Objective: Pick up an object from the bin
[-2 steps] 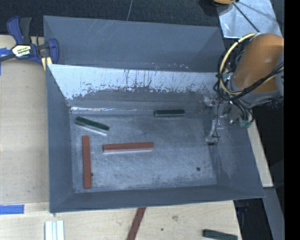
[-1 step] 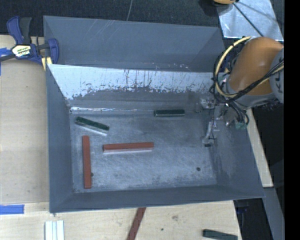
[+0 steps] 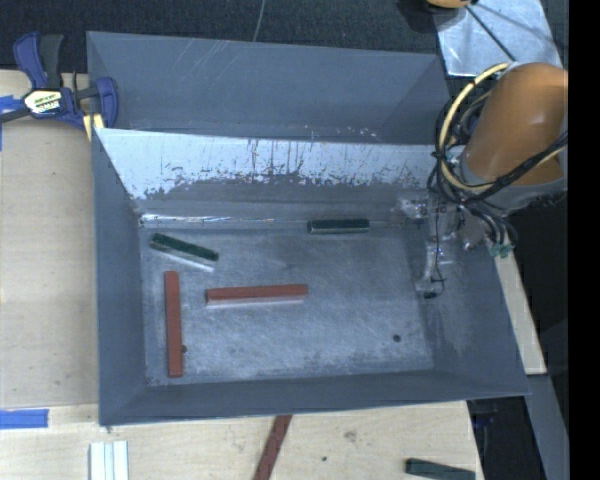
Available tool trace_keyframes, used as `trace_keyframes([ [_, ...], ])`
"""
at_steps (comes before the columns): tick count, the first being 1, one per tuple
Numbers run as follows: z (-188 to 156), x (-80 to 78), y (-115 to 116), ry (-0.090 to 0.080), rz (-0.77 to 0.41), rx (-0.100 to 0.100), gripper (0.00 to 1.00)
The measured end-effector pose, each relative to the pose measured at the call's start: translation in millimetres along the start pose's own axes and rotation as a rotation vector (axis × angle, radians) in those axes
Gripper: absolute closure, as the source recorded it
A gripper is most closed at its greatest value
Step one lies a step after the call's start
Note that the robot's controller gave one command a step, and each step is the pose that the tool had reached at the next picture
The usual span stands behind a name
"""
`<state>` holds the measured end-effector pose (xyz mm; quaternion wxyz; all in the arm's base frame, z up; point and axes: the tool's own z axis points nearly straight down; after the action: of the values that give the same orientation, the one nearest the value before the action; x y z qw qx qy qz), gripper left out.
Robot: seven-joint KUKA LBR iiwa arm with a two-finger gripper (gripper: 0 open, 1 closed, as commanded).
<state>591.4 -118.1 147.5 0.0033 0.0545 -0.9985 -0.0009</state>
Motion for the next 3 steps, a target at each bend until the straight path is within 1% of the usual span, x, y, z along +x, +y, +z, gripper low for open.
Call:
trace_keyframes([
  [1, 4, -23.3, 41, -0.026, -0.104, 0.011, 0.0],
  [2, 51, -20.6, 79, -0.008, -0.041, 0.0, 0.0],
  [3, 54, -17.9, 78, -0.008, 0.053, 0.001, 0.0],
])
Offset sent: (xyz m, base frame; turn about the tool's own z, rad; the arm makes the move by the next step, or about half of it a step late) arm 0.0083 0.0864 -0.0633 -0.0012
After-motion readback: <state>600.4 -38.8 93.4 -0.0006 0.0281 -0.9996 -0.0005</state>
